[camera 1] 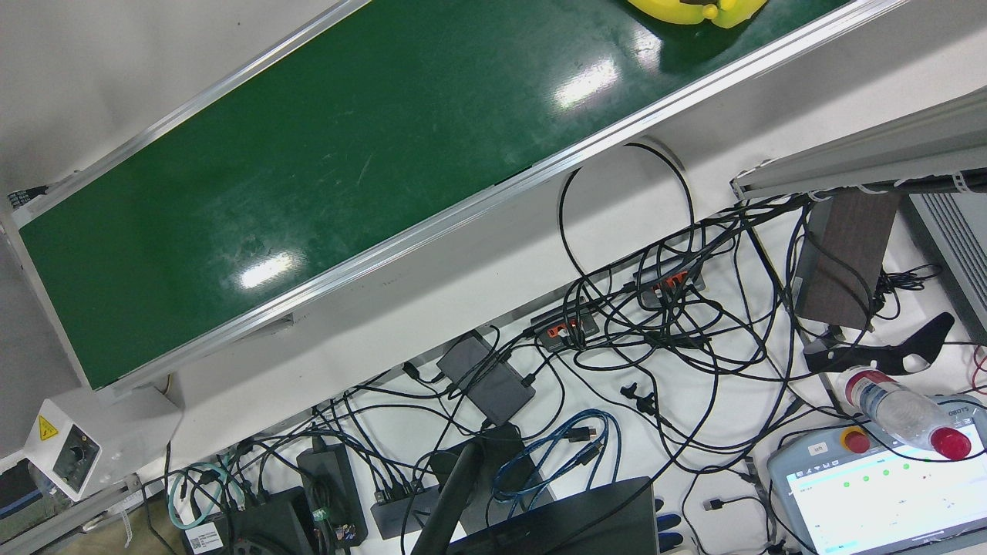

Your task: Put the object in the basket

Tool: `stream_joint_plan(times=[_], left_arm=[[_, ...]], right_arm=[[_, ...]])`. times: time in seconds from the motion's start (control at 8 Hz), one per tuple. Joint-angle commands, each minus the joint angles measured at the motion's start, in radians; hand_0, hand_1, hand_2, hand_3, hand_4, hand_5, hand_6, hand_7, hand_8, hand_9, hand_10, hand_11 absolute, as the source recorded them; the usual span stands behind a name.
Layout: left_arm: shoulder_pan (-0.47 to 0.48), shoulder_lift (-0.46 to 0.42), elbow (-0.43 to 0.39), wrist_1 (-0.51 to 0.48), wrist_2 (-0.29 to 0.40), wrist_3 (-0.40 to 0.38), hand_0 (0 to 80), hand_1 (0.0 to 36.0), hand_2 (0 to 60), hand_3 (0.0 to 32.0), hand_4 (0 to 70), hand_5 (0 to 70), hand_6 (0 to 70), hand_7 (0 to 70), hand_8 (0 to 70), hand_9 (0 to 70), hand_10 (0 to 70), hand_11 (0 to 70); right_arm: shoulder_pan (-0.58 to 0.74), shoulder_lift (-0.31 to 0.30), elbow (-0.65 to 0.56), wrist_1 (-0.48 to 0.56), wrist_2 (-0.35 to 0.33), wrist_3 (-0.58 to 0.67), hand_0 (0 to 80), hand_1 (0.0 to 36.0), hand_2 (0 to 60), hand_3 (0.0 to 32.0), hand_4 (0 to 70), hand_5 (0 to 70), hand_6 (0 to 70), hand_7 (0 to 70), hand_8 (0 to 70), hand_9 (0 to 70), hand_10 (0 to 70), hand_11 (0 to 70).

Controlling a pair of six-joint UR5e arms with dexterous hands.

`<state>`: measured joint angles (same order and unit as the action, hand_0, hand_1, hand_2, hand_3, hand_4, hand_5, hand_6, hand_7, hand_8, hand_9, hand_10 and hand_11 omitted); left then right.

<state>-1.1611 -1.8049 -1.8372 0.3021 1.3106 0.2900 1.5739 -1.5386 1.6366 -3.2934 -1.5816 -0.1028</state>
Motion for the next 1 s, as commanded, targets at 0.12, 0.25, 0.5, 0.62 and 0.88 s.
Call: stream_joint_plan(times=[0.12, 0.25, 0.5, 0.62, 0.88], left_arm=[[0.05, -0.132, 0.015, 0.09, -0.004, 0.154, 52.2, 9.2, 0.0, 2.2, 12.8, 17.2, 1.7, 5.7, 10.5, 8.7, 2.8, 5.4], [0.063, -0.171, 0.03, 0.118, -0.004, 0.194, 52.9, 10.0, 0.0, 2.2, 12.5, 17.4, 1.8, 5.8, 10.7, 8.8, 2.7, 5.3], [0.067, -0.224, 0.033, 0.162, -0.004, 0.279, 53.3, 10.7, 0.0, 4.4, 10.2, 17.3, 1.5, 5.7, 11.2, 8.7, 2.1, 4.6], [0.084, -0.255, 0.033, 0.19, -0.004, 0.319, 52.4, 10.4, 0.0, 5.2, 9.5, 16.8, 1.3, 5.7, 11.2, 8.7, 2.1, 4.4], [0.141, -0.278, 0.035, 0.215, -0.019, 0.371, 53.0, 11.0, 0.0, 4.6, 10.5, 17.6, 1.5, 5.7, 11.3, 8.4, 1.7, 4.0]], right_arm=[[0.0, 0.0, 0.0, 0.0, 0.0, 0.0, 0.0, 0.0, 0.0, 0.0, 0.0, 0.0, 0.0, 0.0, 0.0, 0.0, 0.0, 0.0], [0.0, 0.0, 0.0, 0.0, 0.0, 0.0, 0.0, 0.0, 0.0, 0.0, 0.0, 0.0, 0.0, 0.0, 0.0, 0.0, 0.0, 0.0], [0.0, 0.0, 0.0, 0.0, 0.0, 0.0, 0.0, 0.0, 0.0, 0.0, 0.0, 0.0, 0.0, 0.0, 0.0, 0.0, 0.0, 0.0], [0.0, 0.0, 0.0, 0.0, 0.0, 0.0, 0.0, 0.0, 0.0, 0.0, 0.0, 0.0, 0.0, 0.0, 0.0, 0.0, 0.0, 0.0], [0.0, 0.0, 0.0, 0.0, 0.0, 0.0, 0.0, 0.0, 0.0, 0.0, 0.0, 0.0, 0.0, 0.0, 0.0, 0.0, 0.0, 0.0]])
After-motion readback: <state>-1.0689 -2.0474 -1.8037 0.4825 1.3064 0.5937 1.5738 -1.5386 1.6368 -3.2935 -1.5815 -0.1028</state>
